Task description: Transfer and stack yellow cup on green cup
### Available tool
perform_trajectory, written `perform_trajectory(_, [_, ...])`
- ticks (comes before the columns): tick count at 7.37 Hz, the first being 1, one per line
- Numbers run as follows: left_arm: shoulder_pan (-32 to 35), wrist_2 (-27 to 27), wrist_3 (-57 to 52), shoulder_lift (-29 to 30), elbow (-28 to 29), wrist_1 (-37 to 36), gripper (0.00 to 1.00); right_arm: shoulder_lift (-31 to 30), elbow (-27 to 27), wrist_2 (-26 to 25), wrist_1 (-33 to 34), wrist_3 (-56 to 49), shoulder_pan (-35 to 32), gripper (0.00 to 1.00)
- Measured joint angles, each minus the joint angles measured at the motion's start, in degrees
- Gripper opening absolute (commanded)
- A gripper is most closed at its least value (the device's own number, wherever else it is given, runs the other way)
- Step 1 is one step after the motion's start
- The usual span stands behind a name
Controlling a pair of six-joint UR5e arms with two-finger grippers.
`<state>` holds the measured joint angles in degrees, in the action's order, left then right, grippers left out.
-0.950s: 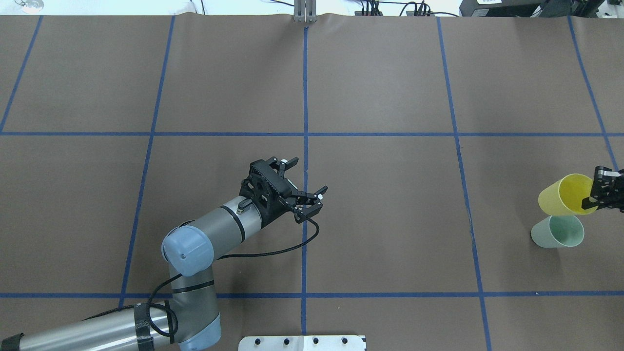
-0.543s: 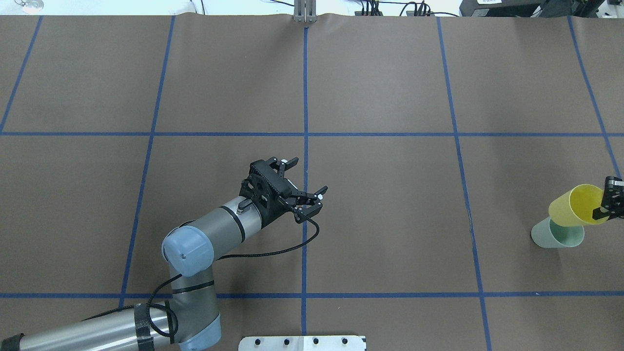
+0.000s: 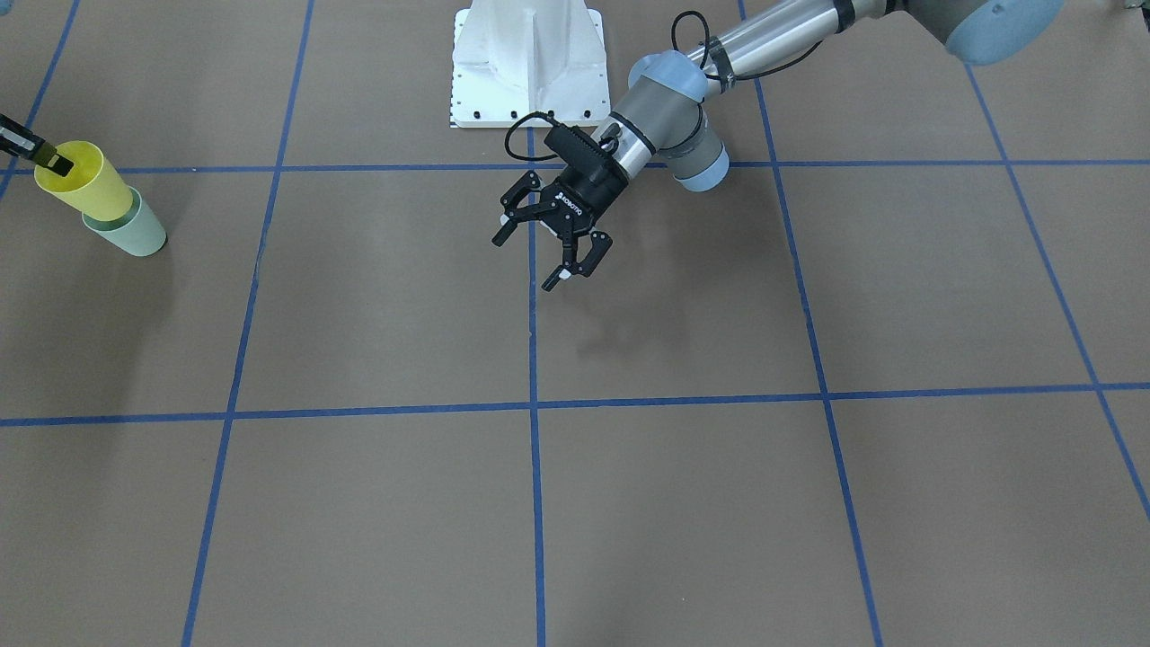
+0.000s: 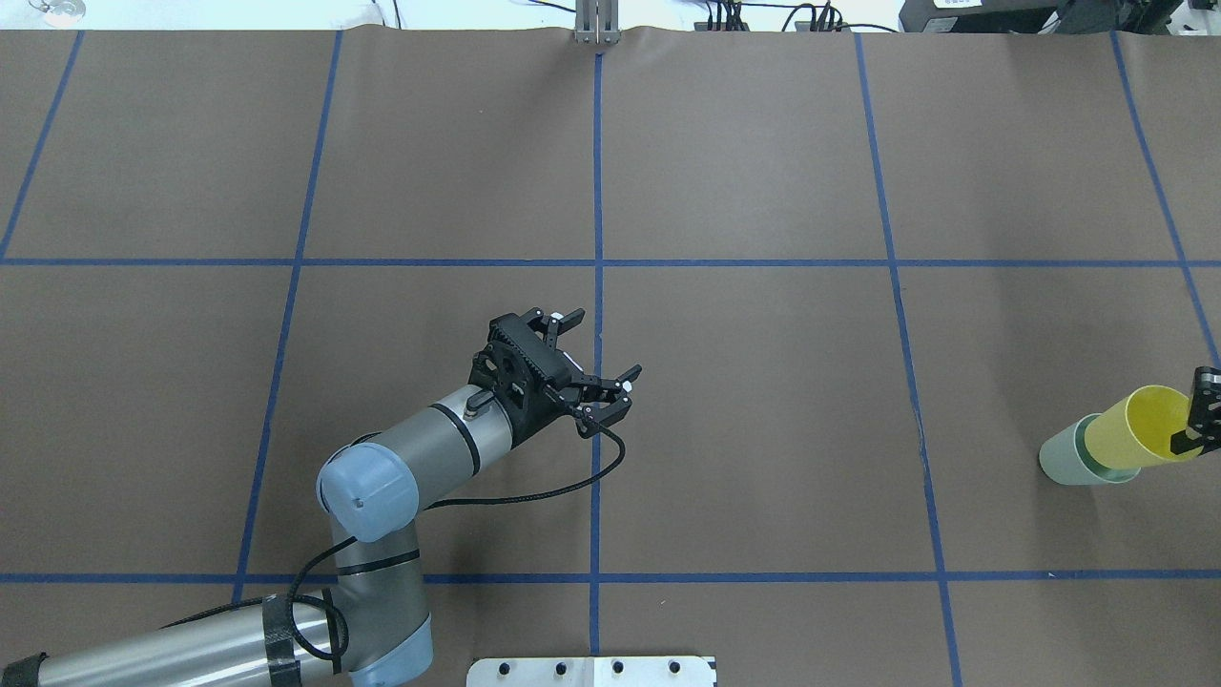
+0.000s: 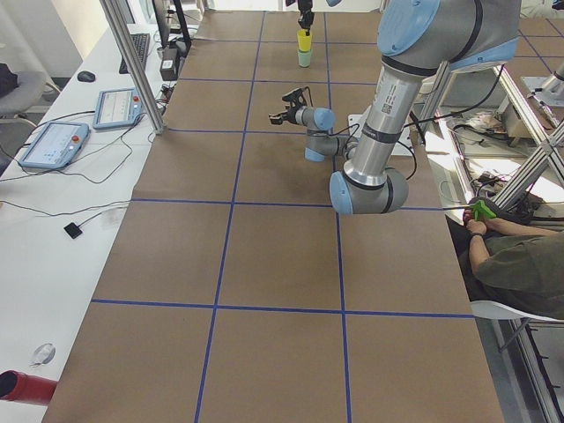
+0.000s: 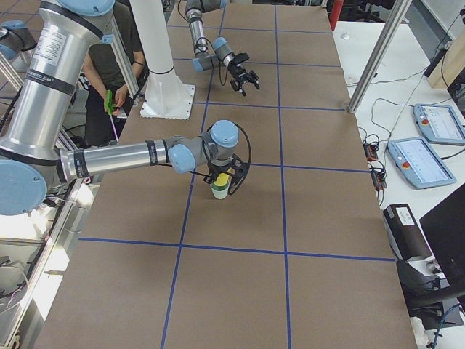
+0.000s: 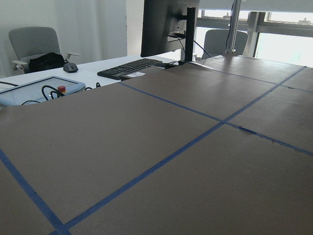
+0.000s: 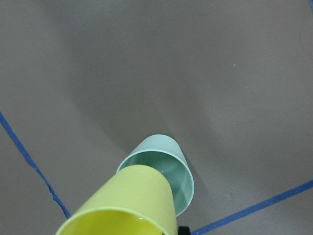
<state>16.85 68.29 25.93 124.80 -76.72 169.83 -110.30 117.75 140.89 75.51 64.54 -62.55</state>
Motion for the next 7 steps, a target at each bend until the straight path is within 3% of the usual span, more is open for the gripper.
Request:
perform_trajectory(1, [-0.03,0.00,0.00,0.00,0.00,-0.02,0.99,-0.11,-0.17,0.06,-0.01,-0.07,0.02,0.00])
perform_trajectory(2, [-0.05,0.00,0.00,0.00,-0.07,-0.02,0.99,-0.11,-0.39,0.08,-0.02,-0.10,0.04,0.58])
perform_trajectory(3, [-0.09,0.00,0.00,0.00,-0.15,-0.01,0.99,-0.06,-0.65,0.07,-0.04,-0.09,0.05,1.00])
perform_trajectory(7, [-0.15,-0.08,1.34,0.08,-0.36,0.00,0.99,0.20,-0.73,0.08,-0.17,-0.02,-0.12,1.00])
